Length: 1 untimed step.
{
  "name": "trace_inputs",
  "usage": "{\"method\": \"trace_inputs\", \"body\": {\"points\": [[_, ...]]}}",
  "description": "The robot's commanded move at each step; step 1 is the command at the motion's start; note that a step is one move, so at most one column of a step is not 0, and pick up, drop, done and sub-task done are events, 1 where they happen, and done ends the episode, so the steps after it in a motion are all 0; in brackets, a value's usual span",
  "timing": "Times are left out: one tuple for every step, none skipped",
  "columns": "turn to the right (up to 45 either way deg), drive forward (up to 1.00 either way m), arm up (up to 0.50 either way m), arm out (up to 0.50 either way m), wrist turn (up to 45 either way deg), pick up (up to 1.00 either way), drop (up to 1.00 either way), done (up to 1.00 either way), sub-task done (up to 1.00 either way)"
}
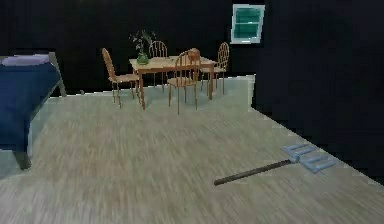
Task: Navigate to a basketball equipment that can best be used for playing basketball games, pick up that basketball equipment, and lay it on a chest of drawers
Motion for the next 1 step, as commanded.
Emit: {"method": "trace_inputs", "body": {"points": [[0.0,1.00,0.00,0.00,0.0,0.00,0.00,0.00,0.00]]}}
